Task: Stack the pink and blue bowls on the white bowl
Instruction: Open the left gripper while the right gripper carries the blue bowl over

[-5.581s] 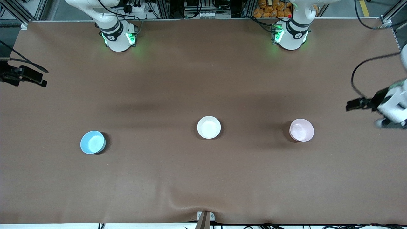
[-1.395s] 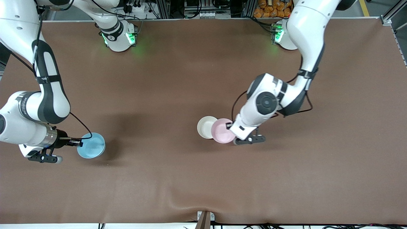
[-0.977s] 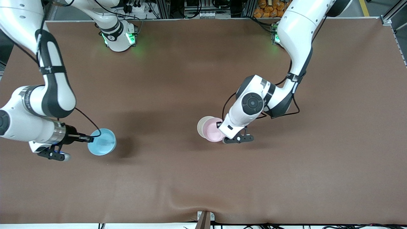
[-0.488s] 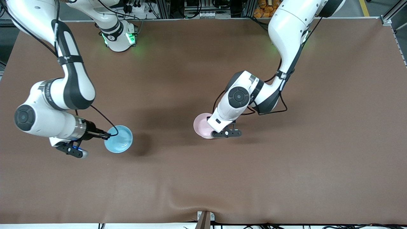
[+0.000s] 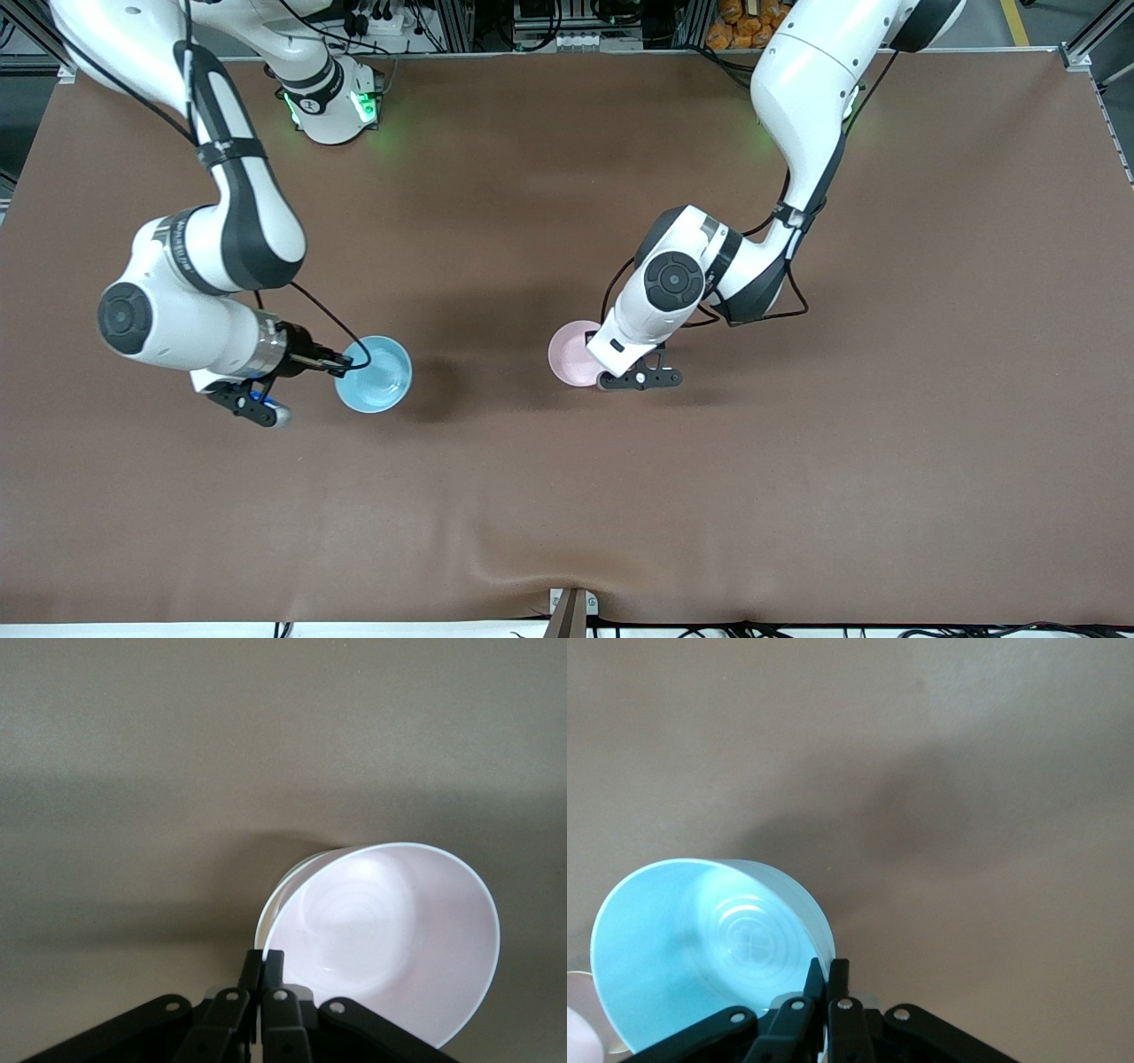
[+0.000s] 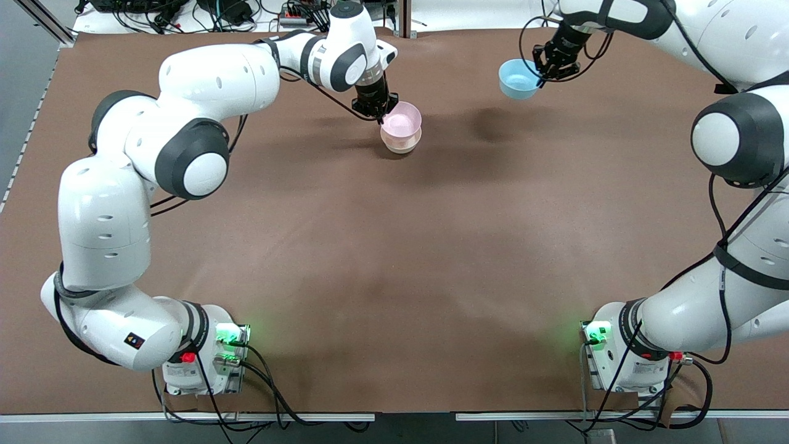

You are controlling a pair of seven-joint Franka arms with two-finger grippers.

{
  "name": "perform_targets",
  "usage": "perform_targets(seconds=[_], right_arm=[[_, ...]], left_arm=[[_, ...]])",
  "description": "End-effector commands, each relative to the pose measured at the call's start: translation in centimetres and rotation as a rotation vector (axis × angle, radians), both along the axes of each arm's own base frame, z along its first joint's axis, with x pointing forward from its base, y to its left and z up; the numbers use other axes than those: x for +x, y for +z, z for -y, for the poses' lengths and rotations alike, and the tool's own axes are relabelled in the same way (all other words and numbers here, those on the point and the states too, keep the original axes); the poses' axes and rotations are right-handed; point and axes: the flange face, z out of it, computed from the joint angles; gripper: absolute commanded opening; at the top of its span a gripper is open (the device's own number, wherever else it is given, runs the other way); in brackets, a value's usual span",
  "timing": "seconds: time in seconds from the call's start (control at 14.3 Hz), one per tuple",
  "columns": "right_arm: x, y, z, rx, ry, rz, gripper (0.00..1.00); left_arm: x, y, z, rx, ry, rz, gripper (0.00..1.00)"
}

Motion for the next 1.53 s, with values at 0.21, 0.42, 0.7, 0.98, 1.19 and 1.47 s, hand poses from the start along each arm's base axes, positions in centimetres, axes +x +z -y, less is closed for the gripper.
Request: perform_targets(seconds=[0.21, 0.42, 0.7, 0.98, 1.19, 1.47], right_arm=[[-2.8, 1.0, -8.8, -0.005, -0.118, 0.014, 0.00], [-3.6, 0.9, -11.6, -0.003, -0.140, 0.024, 0.00], [-4.8, 0.3, -14.7, -0.005, -0.181, 0.033, 0.00], [-6.3, -0.2, -18.7, 0.007, -0.224, 0.059, 0.00], [-8.0, -1.8, -23.1, 0.021, -0.276, 0.080, 0.00], [-10.1, -5.0, -27.8, 0.028, -0.332, 0.080, 0.00]], left_arm=[[-0.8, -0.8, 0.6, -0.005, -0.017, -0.001, 0.00], [-0.1, -1.8, -0.1, -0.007, -0.007, -0.010, 0.72], [1.4, 0.1, -1.6, -0.011, 0.027, 0.019, 1.00], [5.2, 6.0, -8.5, 0.013, 0.096, 0.052, 1.00], [7.3, 10.6, -14.2, 0.047, 0.105, 0.094, 1.00], [9.3, 14.0, -21.4, 0.051, 0.065, 0.119, 1.00]])
